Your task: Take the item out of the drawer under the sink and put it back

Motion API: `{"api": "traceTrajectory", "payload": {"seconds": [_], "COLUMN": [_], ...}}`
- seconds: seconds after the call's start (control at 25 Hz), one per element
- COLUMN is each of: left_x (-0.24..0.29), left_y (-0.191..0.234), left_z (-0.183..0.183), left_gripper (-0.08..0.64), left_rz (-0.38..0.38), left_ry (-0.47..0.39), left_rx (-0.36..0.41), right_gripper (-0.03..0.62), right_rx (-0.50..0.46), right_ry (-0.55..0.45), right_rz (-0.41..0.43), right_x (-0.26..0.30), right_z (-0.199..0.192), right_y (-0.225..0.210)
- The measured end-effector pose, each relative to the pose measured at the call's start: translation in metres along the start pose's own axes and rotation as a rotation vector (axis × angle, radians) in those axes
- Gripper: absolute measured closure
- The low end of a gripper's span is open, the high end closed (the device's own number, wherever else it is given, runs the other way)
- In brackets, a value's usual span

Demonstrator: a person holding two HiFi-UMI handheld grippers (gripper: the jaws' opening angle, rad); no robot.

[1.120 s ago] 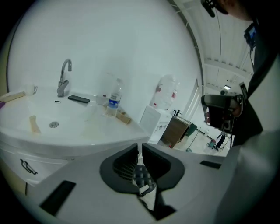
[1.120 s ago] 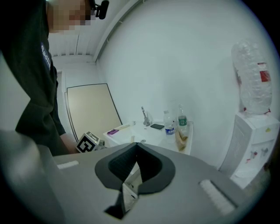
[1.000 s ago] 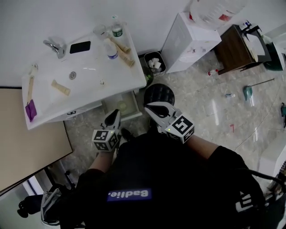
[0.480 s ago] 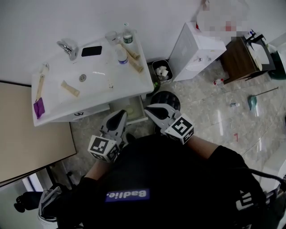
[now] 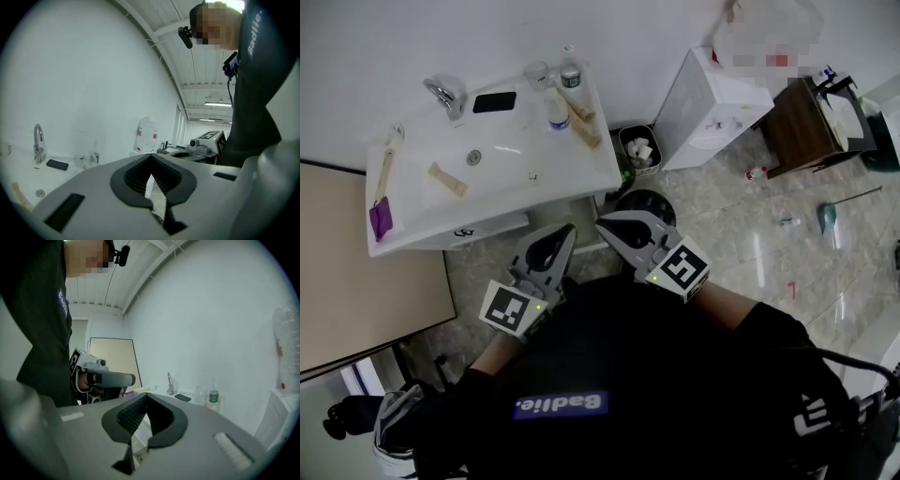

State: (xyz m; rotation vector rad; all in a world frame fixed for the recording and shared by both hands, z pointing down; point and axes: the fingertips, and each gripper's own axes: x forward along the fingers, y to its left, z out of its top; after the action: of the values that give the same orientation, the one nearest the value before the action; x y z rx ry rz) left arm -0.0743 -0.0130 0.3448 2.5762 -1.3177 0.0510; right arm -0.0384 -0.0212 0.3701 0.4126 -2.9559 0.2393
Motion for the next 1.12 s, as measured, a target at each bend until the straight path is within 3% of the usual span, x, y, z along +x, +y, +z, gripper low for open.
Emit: {"api": "traceTrajectory", "payload": {"seconds": [0.48, 1.12], "left_x": [-0.003, -0.008], "left_y": [-0.013, -0.016], "left_z": [-0.008, -0.014], "left_gripper": [0.555, 0.555], "left_rz": [-0.045, -0.033], "left_ry": [0.009, -0.008], "left_rx": [0.002, -0.025], "right_gripper": [0.591, 0.592], "right_rx": [-0.019, -0.014], "right_ry": [-0.059, -0.047], "right_rz": [0.030, 0.065], "right_x": [-0.005, -0.007], "right_z": [0.013, 0.008], "right_y": [0.012, 0.022]}}
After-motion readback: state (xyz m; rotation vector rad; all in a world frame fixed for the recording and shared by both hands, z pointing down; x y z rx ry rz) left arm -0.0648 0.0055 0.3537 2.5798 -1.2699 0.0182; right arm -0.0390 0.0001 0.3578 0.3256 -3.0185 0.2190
